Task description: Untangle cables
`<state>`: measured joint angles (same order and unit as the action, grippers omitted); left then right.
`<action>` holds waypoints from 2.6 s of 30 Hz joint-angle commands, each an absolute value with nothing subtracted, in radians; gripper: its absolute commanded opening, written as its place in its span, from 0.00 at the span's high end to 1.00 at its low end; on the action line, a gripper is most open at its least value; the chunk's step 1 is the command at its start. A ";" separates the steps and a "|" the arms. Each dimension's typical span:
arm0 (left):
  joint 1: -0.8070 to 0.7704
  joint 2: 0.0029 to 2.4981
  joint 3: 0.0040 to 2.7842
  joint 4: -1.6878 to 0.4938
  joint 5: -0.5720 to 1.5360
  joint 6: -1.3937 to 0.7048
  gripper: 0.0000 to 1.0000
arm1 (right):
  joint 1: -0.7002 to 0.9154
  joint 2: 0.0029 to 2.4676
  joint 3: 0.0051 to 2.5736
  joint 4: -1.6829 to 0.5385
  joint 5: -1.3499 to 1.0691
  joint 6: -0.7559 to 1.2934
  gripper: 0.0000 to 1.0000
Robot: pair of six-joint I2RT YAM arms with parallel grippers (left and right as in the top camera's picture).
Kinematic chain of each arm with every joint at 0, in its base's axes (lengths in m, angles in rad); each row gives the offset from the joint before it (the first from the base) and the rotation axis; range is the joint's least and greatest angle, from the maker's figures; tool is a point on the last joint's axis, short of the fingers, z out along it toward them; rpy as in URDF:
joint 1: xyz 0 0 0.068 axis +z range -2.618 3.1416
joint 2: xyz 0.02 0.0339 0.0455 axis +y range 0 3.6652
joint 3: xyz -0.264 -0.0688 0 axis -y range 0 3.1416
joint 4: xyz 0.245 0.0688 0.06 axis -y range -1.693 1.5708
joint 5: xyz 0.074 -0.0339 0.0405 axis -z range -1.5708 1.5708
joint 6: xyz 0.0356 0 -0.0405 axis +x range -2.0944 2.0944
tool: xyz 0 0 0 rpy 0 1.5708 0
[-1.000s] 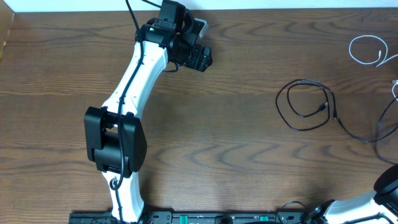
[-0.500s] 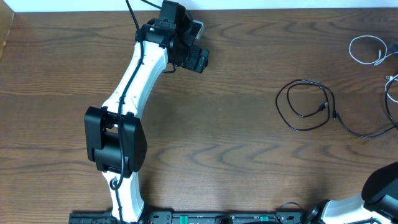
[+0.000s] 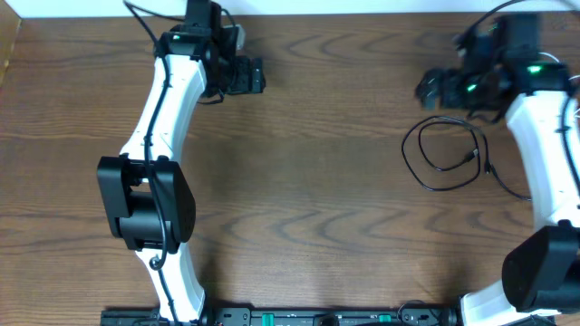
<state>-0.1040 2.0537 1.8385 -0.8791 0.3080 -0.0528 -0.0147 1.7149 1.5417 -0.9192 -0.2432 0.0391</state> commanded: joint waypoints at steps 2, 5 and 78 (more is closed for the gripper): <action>-0.099 2.041 1.837 -0.889 0.305 -0.110 0.07 | 0.045 1.757 1.438 -0.923 -0.186 -0.002 0.01; -0.099 2.041 1.837 -0.889 0.305 -0.110 0.06 | 0.069 1.821 1.386 -0.905 -0.182 -0.002 0.07; -0.104 2.041 1.829 -0.889 0.305 -0.110 0.06 | -0.477 1.785 2.151 -0.704 0.027 0.276 0.99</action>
<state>-0.1005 2.0537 1.8385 -0.8864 0.3084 -0.1051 -0.4469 1.7756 2.1395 -0.7094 -0.0177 0.2638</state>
